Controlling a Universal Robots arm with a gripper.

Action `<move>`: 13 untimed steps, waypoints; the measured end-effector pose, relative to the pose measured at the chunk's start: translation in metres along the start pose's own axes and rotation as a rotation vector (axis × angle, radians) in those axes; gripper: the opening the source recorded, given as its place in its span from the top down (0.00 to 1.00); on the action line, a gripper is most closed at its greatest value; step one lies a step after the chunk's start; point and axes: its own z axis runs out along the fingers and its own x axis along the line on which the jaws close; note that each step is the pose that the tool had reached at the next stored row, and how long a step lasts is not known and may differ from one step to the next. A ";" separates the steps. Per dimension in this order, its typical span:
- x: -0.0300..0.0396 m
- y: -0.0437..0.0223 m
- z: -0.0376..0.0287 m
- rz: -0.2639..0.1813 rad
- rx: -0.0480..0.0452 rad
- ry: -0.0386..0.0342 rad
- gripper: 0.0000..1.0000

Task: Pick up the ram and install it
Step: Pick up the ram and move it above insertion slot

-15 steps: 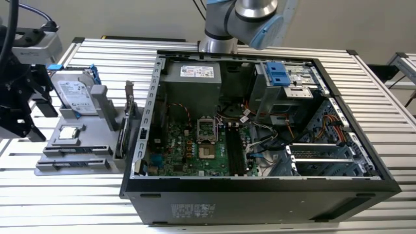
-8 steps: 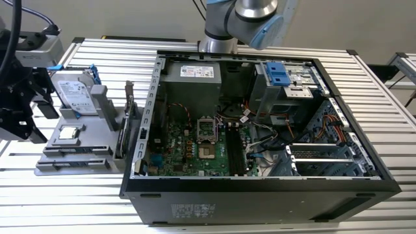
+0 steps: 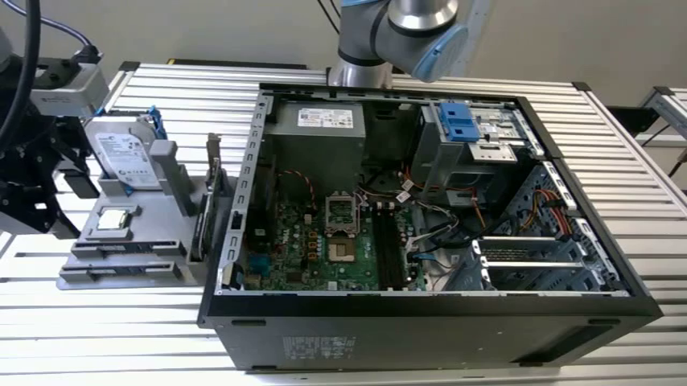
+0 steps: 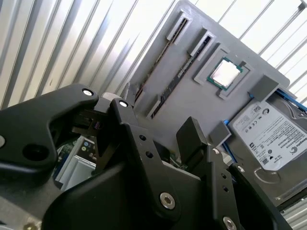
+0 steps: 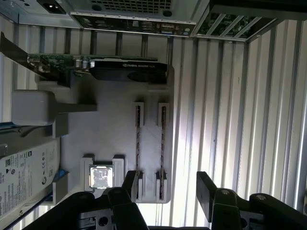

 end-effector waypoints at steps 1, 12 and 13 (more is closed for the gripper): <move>0.0000 0.0000 0.0005 0.000 0.0001 -0.0001 0.00; 0.0001 0.0000 0.0042 0.000 0.0001 -0.0001 0.00; 0.0001 0.0000 0.0042 0.000 0.0001 0.0000 0.00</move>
